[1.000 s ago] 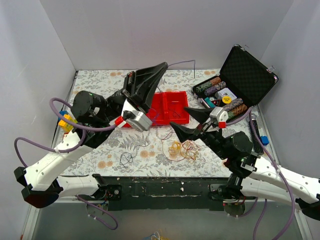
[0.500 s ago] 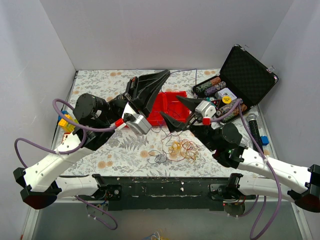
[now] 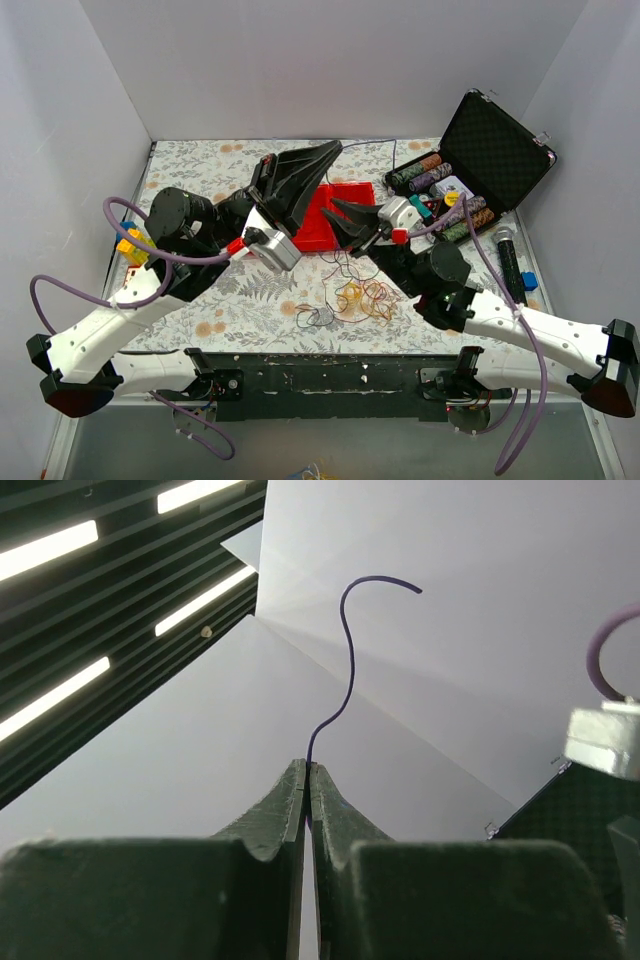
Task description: Untangle the cables
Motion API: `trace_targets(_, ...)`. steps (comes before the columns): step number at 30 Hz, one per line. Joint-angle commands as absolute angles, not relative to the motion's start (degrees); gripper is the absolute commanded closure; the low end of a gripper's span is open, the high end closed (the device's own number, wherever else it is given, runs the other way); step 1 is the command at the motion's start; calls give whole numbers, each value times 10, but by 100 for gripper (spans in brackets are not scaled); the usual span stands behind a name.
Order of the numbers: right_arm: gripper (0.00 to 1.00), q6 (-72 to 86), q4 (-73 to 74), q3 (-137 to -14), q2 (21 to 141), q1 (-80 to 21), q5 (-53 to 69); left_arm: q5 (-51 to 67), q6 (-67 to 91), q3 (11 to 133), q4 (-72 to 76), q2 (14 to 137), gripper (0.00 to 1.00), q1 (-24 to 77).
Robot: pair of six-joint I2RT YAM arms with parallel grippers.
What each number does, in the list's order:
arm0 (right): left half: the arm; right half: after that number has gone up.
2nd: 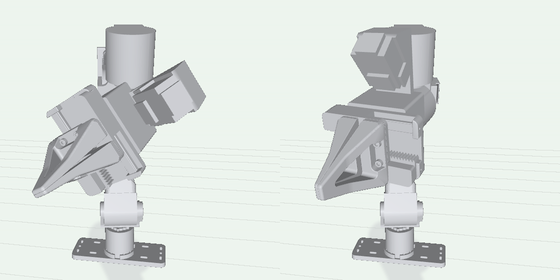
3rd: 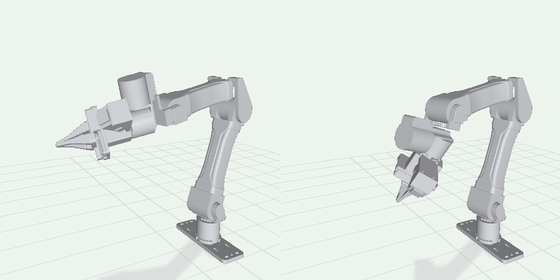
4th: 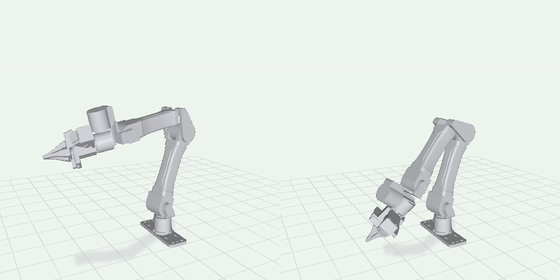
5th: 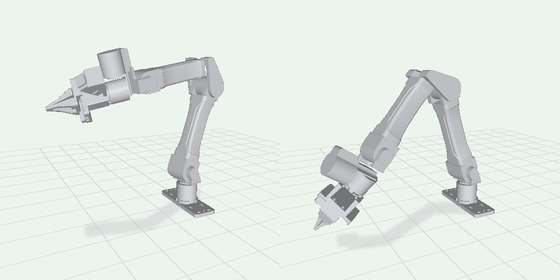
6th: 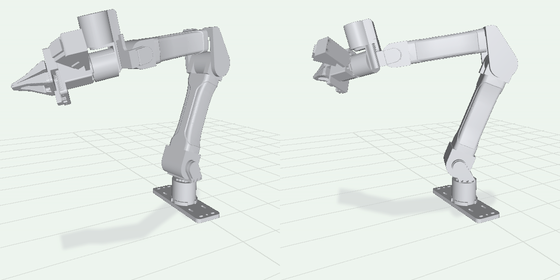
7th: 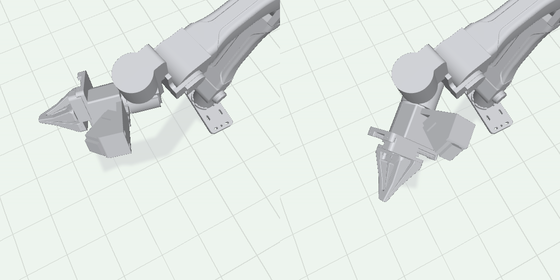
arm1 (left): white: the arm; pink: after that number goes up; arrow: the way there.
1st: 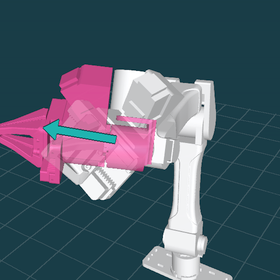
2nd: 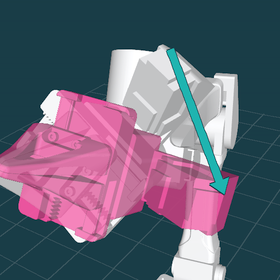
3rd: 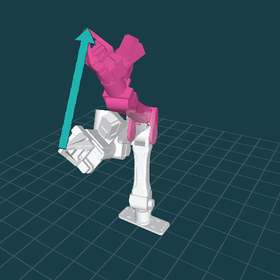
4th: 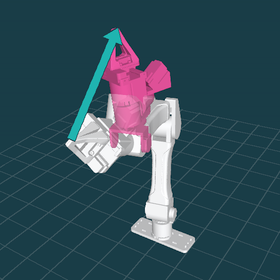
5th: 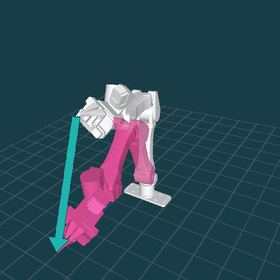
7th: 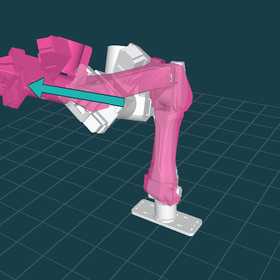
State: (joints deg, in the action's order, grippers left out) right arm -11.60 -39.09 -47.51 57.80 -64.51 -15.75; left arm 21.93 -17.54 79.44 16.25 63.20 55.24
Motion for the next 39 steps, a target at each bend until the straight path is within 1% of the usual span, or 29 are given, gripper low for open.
trace_targets(1,65,-60,-419,-426,578,-644,-170,221,-171,830,178,634,100,558)
trace_targets(9,66,37,-444,-317,609,-645,-164,229,-192,903,208,675,100,567)
trace_targets(16,65,98,-470,-246,683,-644,-154,224,-239,967,308,721,100,574)
trace_targets(21,63,135,-502,-206,736,-644,-149,228,-277,1028,351,755,100,575)
trace_targets(26,60,156,-531,-176,786,-646,-141,226,-334,1089,395,794,100,576)
trace_targets(28,55,168,-541,-163,802,-645,-136,219,-372,1120,411,815,100,576)
trace_targets(30,54,175,-555,-154,818,-645,-132,202,-402,1166,433,846,100,576)
trace_targets(33,54,184,-567,-137,829,-645,-131,165,-408,1229,417,880,100,576)
trace_targets(37,54,183,-565,-132,820,-646,-134,145,-413,1217,409,875,100,576)
trace_targets(39,55,183,-563,-127,817,-645,-135,142,-434,1247,405,901,100,576)
